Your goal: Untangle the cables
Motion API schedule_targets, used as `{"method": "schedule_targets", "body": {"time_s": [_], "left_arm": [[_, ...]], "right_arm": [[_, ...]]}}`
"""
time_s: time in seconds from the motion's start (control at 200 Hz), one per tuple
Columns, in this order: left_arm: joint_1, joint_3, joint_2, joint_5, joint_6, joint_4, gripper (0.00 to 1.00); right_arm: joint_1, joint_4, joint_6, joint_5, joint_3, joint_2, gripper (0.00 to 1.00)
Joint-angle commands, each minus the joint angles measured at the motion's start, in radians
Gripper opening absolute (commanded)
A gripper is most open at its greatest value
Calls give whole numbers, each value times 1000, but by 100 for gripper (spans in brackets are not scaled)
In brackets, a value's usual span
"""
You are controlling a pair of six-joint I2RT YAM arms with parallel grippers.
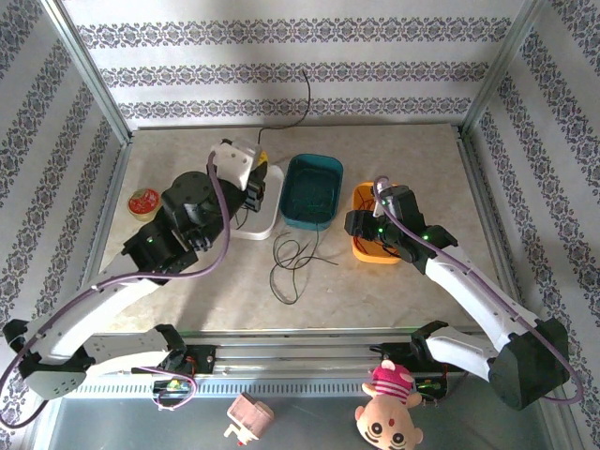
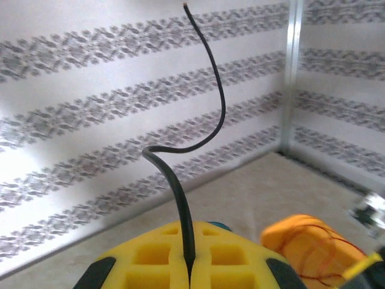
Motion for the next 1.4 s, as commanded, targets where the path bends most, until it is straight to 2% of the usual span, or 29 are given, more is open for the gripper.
{"method": "schedule_targets", "body": {"time_s": [0.0,0.055,0.11,0.25,0.405,0.465,0.73,0.85,0.979,1.074,1.164,1.284,1.394], "left_arm": [[6,90,108,-202,83,66,0],[41,156,171,-258,56,-5,0],[99,205,216,-237,-20,-80,0],[258,208,275,-53,-227,-147,0],[359,120,324,74,-384,-198,0],[395,55,339,171,-450,-206,0],[407,-203,359,399,-535,-111,0],[408,-247,372,449,-557,-79,0],[408,-211,418,505,-555,-76,0],[407,-150,413,419,-526,-113,0],[407,-66,384,250,-446,-189,0],[406,58,344,-28,-328,-326,0],[408,103,288,-212,-204,-354,0]], "right_arm": [[-11,10,-26,-8,4,-6,57],[-12,10,-31,-15,9,-4,57],[-11,9,-34,-23,11,-4,57],[-11,1,-42,-38,12,-7,57],[-11,-19,-54,-38,2,-26,57],[-11,-24,-58,-39,-2,-32,57],[-10,-25,-69,-66,-7,-23,57],[-9,-20,-62,-62,-3,-12,57],[-8,-12,-60,-61,0,-5,57],[-6,-14,-58,-63,1,-6,57],[-6,-20,-59,-59,-3,-16,57],[-8,-32,-62,-39,-12,-36,57],[-11,-34,-65,-25,-26,-55,57]]}}
